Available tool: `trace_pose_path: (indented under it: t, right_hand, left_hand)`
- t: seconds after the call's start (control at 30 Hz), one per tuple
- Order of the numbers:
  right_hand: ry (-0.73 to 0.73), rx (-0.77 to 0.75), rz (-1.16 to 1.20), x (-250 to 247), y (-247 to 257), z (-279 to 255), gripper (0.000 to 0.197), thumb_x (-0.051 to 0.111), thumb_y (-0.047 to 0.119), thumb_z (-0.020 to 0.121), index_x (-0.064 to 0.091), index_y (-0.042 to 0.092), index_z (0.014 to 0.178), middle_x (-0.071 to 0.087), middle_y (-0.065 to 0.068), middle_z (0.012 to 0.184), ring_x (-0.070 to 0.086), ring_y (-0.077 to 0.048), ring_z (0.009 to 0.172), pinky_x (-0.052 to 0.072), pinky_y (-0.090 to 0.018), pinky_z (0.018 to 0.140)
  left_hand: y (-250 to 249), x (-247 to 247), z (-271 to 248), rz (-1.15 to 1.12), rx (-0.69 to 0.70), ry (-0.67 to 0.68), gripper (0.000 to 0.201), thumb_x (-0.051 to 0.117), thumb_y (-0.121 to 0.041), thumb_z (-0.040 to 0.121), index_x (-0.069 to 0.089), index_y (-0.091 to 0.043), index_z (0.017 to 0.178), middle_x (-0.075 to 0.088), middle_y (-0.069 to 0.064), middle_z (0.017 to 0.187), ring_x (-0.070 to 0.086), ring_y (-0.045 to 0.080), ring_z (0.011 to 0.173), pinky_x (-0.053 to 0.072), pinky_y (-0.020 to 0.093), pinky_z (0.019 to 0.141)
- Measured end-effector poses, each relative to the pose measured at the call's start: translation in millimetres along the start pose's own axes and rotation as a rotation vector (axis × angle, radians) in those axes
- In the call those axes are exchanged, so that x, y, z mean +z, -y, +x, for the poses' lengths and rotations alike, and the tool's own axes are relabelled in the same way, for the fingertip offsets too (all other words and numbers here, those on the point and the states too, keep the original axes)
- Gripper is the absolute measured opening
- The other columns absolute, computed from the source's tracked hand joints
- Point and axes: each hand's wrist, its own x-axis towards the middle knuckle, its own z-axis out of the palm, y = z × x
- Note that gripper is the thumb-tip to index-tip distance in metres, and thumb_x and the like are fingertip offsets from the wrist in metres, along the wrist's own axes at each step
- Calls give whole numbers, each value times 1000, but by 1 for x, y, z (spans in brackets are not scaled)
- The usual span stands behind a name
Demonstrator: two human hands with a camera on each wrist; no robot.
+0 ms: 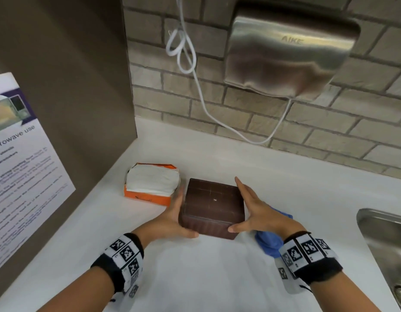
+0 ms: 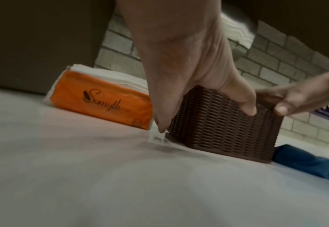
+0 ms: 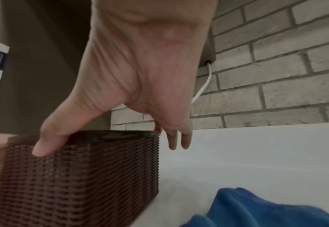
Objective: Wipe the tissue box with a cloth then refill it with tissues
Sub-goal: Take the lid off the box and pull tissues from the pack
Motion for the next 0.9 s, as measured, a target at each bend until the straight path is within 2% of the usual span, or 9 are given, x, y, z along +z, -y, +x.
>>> trace_pose_path:
  t: [0.07,0.17,0.23,0.37,0.5,0.63,0.7,0.83,0.9]
  right_hand:
    - [-14,-1,-122,-3,1,2,133,83,52,62,-21,46,146,4,13,155,18,-18,142,20,-41,118]
    - [-38,-21,-213,-5,3,4,133,82,55,58,-19,49,145,14,11,146,27,-25,131,27,-41,114]
    - [-40,-24,-249,-4,5,7,132,83,53,56,-16,53,143,18,7,137,29,-26,124,32,-42,111]
    - [-47,-60,-300,-3,7,10,128,83,53,54,-10,57,142,21,2,125,28,-24,115,33,-42,108]
    - [-92,-101,-371,-7,7,8,124,81,55,57,-7,55,144,17,-1,136,21,-26,122,23,-40,111]
    - [-83,-118,-432,-6,2,9,122,76,60,59,-10,52,145,20,-2,148,20,-26,134,20,-43,114]
    - [-43,-93,-425,-4,3,9,123,77,58,59,-12,53,145,16,-2,148,17,-27,135,20,-45,115]
    - [19,-90,-366,-7,8,9,120,80,46,63,-8,54,145,14,0,145,14,-26,134,23,-43,114]
    - [10,-92,-257,-14,13,8,115,81,39,66,-3,57,144,16,3,141,17,-24,132,27,-40,113]
  left_hand:
    - [-2,-4,9,117,24,-20,144,90,-34,58,-28,-60,135,-12,-21,159,0,6,148,21,39,121]
    - [-4,-6,17,195,39,-10,138,87,-23,64,-29,-56,132,-24,-26,149,-10,7,147,12,36,123]
    - [-5,-6,20,196,40,0,139,87,-22,63,-26,-54,137,-22,-28,146,-10,9,148,12,39,123]
    - [-5,-8,25,197,27,34,140,88,-15,65,-22,-41,147,-18,-31,143,-7,3,145,12,31,122]
    - [-5,-10,29,195,36,25,140,89,-15,64,-19,-37,150,-6,-29,144,4,-2,140,18,19,113]
    - [0,-10,30,153,29,27,139,90,-20,61,-15,-39,150,7,-19,156,17,6,145,23,30,120]
    - [1,-8,30,155,29,33,138,90,-20,61,-13,-41,149,12,-15,156,20,6,144,25,31,120]
    - [0,-7,33,156,21,30,138,90,-15,62,-14,-36,150,8,-28,145,15,-3,139,22,16,113]
    - [1,-8,35,155,1,20,141,91,-21,60,-16,-37,150,3,-27,151,12,1,143,20,24,118]
